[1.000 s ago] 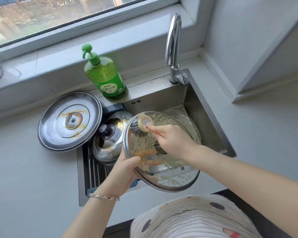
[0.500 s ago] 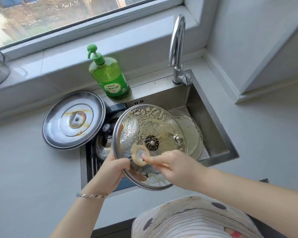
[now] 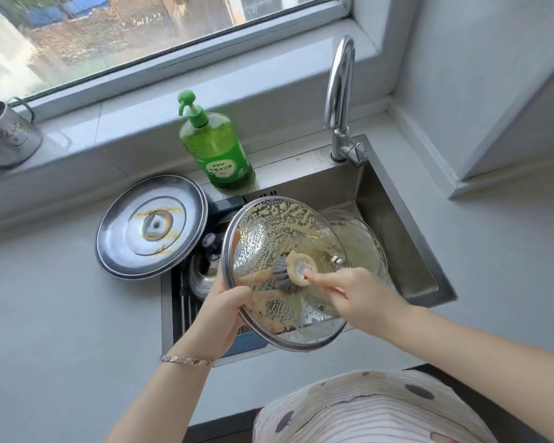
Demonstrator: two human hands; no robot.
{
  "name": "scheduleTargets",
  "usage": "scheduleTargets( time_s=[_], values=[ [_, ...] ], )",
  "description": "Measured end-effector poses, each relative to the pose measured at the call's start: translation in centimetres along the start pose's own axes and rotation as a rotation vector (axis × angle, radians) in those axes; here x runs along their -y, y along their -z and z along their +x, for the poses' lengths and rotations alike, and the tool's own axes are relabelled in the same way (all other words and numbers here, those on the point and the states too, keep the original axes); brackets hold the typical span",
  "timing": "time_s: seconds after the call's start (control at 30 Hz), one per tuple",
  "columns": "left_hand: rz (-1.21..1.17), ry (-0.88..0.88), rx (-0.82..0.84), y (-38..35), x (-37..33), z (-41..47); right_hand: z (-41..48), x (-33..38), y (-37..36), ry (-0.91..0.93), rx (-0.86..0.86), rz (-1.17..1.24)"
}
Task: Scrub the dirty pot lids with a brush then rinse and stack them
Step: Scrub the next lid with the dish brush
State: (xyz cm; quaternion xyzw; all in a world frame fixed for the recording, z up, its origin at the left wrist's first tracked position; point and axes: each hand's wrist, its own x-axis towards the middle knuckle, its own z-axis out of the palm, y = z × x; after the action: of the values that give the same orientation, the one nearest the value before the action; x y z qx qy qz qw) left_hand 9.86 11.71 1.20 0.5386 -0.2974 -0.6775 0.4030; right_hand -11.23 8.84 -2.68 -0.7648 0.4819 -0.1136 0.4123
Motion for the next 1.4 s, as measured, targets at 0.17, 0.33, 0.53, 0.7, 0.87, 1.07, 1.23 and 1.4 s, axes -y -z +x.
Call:
scheduleTargets(
  time_s=[0.17,0.33,0.53,0.7,0.87,1.07,1.23,1.4],
  values=[
    [-0.022,-0.089,-0.123,0.2,-1.1,0.7,-1.7,2.0,-0.4,0.202,0.144,-0.016],
    [0.042,-0.076,-0.310,-0.3,-0.9,1.6,1.2,1.8,0.6,0.103,0.041,-0.066],
    [0.075,-0.041,-0.631,-0.6,-0.6,2.2,-0.9,1.8,-0.6,0.189,0.209,-0.178],
    [0.170,-0.097,-0.683,-0.9,-1.1,2.5,0.4,2.0,-1.2,0.118,0.120,-0.160],
    [0.098,-0.091,-0.640,-0.7,-2.2,2.0,-1.0,1.0,-0.2,0.181,0.177,-0.160],
    [0.116,-0.076,-0.640,-1.1,-2.7,2.2,0.7,0.4,-0.2,0.116,0.032,-0.198],
    [0.155,-0.134,-0.633,-0.7,-3.2,2.0,-0.4,-2.3,0.6,0.058,0.066,-0.277],
    [0.083,-0.076,-0.665,-1.2,-2.6,2.5,1.0,-0.3,0.6,0.113,-0.009,-0.169]
  ],
)
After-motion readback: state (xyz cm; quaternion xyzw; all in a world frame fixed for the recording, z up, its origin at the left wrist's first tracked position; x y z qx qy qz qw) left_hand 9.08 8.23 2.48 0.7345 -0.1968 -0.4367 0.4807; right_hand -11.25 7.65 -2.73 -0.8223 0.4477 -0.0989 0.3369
